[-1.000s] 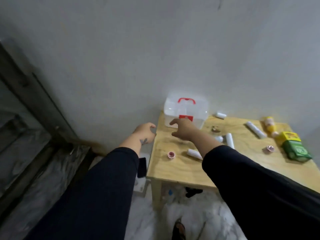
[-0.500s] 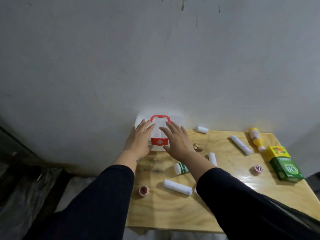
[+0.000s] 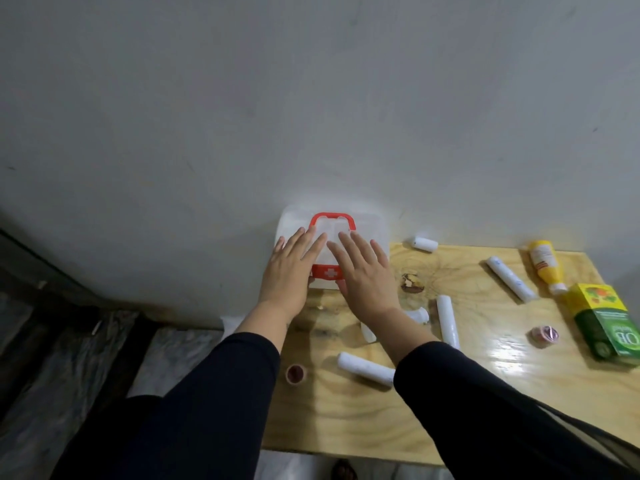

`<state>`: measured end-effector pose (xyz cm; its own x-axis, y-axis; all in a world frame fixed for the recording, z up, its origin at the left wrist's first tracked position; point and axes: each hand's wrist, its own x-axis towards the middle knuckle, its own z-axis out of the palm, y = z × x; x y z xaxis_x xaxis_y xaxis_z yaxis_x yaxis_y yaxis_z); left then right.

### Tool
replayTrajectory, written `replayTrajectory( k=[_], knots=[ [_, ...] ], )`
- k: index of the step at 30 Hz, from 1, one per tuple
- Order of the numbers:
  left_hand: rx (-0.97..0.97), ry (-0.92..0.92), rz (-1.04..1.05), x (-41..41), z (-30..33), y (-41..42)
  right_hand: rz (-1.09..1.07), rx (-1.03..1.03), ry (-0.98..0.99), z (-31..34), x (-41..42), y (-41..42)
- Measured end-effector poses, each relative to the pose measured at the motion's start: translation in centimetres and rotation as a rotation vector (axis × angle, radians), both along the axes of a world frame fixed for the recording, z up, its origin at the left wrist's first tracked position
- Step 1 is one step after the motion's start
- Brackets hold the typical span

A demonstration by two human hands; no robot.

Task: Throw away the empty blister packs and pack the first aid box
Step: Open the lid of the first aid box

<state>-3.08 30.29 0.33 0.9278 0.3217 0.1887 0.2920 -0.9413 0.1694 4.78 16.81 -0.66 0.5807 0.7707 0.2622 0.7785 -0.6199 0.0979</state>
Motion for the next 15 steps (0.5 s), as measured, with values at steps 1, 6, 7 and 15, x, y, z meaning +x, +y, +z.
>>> replayTrajectory(
  k=[1, 6, 7, 15],
  knots=[
    [-0.003, 0.003, -0.005, 0.0, 0.1, 0.0, 0.015, 0.006, 0.001, 0.2, 0.0, -0.2],
    [-0.034, 0.01, -0.025, -0.3, 0.1, -0.2, 0.019, -0.058, 0.003, 0.5, 0.0, -1.0],
    [-0.032, 0.005, -0.029, -0.3, 0.1, -0.1, 0.011, -0.068, -0.005, 0.3, -0.1, -1.0],
    [0.065, -0.026, -0.059, -0.6, -0.9, 0.4, -0.03, -0.012, -0.053, -1.2, 0.3, -0.2]
  ],
)
